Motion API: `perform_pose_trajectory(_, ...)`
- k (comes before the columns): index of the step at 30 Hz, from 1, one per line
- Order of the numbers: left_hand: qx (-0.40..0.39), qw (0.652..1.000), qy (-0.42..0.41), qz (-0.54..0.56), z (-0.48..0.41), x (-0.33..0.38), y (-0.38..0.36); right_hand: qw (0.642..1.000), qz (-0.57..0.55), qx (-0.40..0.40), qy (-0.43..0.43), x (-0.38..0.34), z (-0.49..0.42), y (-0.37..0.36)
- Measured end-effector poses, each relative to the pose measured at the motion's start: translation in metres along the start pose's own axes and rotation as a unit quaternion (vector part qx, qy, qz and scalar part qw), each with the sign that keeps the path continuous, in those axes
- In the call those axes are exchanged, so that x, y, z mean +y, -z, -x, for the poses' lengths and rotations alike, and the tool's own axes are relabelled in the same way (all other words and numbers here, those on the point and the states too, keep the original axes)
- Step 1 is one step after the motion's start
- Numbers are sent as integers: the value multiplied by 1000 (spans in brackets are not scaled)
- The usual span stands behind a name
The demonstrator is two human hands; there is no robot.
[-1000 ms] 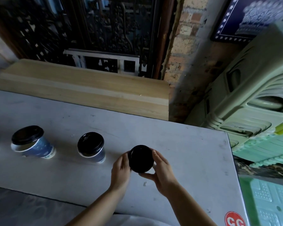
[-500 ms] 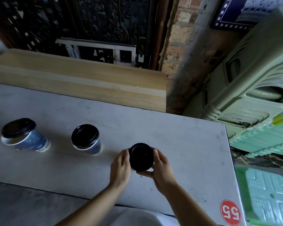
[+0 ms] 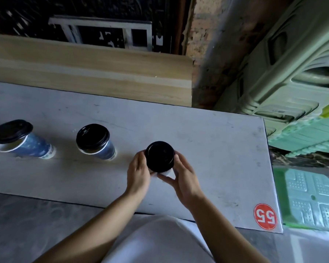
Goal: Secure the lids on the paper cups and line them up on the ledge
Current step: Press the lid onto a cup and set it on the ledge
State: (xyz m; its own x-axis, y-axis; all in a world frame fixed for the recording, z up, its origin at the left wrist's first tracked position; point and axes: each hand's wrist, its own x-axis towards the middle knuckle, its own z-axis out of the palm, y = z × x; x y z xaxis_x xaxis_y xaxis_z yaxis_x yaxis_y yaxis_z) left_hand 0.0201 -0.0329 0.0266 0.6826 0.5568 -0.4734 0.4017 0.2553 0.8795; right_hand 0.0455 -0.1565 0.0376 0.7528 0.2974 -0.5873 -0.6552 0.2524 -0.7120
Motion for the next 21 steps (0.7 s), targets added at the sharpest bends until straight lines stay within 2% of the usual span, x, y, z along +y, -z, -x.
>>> perform_pose_trajectory(7,26,998,33,-45,2,-1,-3,996,81,29,34,-5,-4,-1)
perform_pose_trajectory(12,-27,998,-12,-49,4,-5,-2,984,151,60,77,1,-7,5)
perform_pose_trajectory(15,-69,994,-56,-61,5,-6,-7,985,136,73,78,-8,-10,10)
perform_pose_trajectory(18,-81,996,-25,-39,4,-1,-12,990,99,70,72,-11,-9,14)
perform_pose_trajectory(21,-62,998,9,-11,9,2,-16,984,121,83,99,-1,-2,13)
